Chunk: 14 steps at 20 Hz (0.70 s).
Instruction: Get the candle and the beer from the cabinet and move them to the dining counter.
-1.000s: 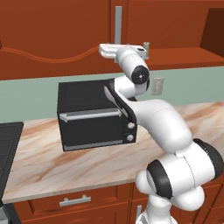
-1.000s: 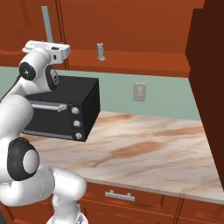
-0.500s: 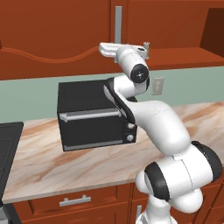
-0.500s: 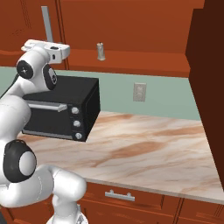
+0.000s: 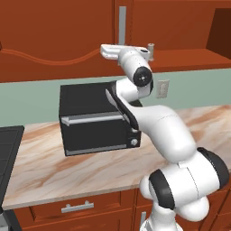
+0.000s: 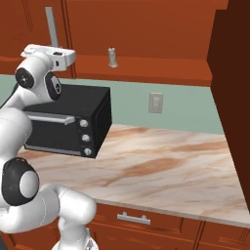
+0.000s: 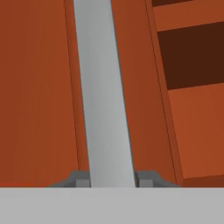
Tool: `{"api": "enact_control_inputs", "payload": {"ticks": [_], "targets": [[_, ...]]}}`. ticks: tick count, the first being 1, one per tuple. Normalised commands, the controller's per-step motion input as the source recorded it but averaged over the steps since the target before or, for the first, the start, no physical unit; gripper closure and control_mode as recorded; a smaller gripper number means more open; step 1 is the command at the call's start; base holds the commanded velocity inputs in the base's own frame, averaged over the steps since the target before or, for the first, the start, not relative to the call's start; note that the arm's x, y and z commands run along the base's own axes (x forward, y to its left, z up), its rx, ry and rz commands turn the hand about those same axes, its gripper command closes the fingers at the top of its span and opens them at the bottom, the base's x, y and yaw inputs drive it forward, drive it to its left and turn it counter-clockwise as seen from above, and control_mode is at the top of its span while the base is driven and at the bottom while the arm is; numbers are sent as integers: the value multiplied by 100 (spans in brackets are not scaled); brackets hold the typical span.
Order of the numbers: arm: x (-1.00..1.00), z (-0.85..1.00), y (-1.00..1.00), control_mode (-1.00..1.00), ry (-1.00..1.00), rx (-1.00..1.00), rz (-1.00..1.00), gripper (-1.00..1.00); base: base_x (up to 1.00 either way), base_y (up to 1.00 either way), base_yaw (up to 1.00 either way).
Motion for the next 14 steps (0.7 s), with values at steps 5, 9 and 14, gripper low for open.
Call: {"api": "enact_control_inputs", "payload": {"ticks": [5, 9, 14], "targets": [[-41, 0, 25, -100, 0, 0, 3, 100, 0, 0, 0], [-55, 0, 29, -100, 0, 0, 7, 100, 0, 0, 0], [-74, 0, 39, -100, 0, 0, 9, 100, 0, 0, 0]]}}
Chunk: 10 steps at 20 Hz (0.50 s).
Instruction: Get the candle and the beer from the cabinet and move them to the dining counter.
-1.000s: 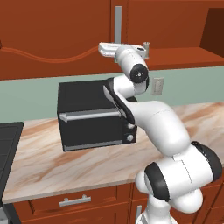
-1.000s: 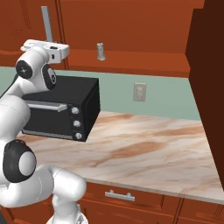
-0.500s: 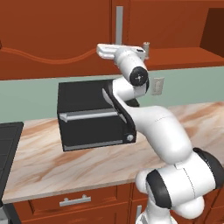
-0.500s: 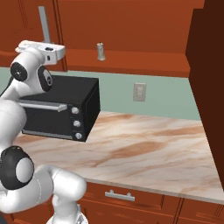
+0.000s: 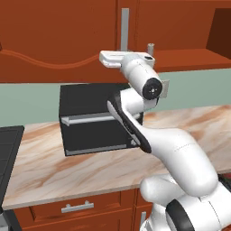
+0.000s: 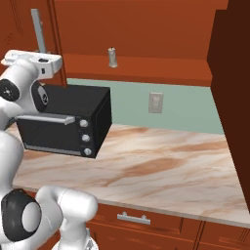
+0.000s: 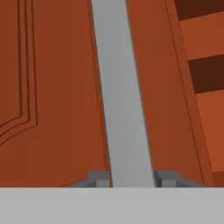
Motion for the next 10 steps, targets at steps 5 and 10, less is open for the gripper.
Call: {"api": "enact_control_inputs", "payload": {"ticks": [5, 10], "targets": [[-83, 0, 47, -100, 0, 0, 9, 100, 0, 0, 0], [-85, 0, 53, -100, 0, -1, 7, 100, 0, 0, 0]]}}
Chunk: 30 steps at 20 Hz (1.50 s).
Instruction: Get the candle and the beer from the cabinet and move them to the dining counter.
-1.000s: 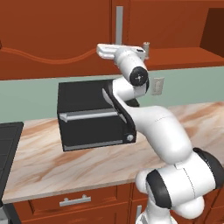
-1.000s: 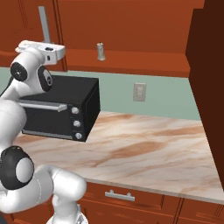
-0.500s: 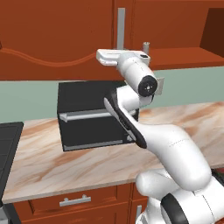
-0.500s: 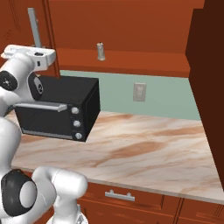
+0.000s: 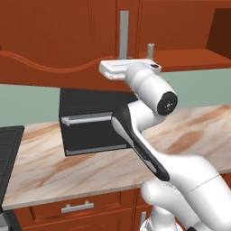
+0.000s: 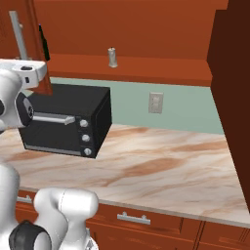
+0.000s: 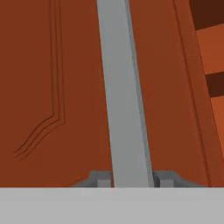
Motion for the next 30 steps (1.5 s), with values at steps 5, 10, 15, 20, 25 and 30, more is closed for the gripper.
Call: {"api": "enact_control_inputs", "payload": {"ticks": [5, 10, 15, 20, 25, 30], "targets": [[-92, 0, 60, -100, 0, -2, 6, 100, 0, 0, 0], [-98, 0, 65, -100, 0, -3, 4, 100, 0, 0, 0], [-90, 0, 69, -100, 0, -3, 2, 100, 0, 0, 0], [-76, 0, 66, -100, 0, -4, 2, 100, 0, 0, 0], [-32, 0, 45, -100, 0, -2, 2, 100, 0, 0, 0], [-6, 0, 20, -100, 2, 0, 2, -100, 0, 0, 0]]}}
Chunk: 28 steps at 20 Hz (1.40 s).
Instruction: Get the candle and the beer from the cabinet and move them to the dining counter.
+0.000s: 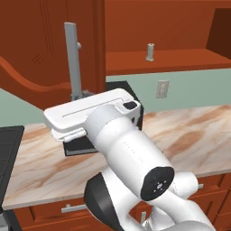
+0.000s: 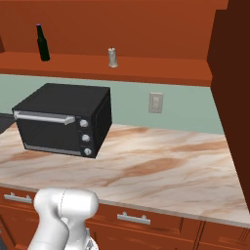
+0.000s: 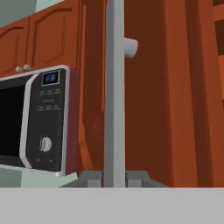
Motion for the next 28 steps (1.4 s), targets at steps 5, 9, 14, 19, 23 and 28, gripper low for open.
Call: {"api": "enact_control_inputs", "payload": {"ticks": [5, 9, 14, 19, 23, 28], "targets": [[-29, 0, 5, -100, 0, 0, 3, -100, 0, 0, 0], [-67, 0, -16, -100, 0, 0, 2, -100, 0, 0, 0], [-93, 0, -50, -100, 0, 0, -2, -100, 0, 0, 0], [-71, 0, -90, -100, 0, 2, -2, -100, 0, 0, 0], [-13, 6, -100, -100, 0, 6, 0, -100, 0, 0, 0], [9, 16, -100, -100, 0, 9, 2, -100, 0, 0, 0]]}}
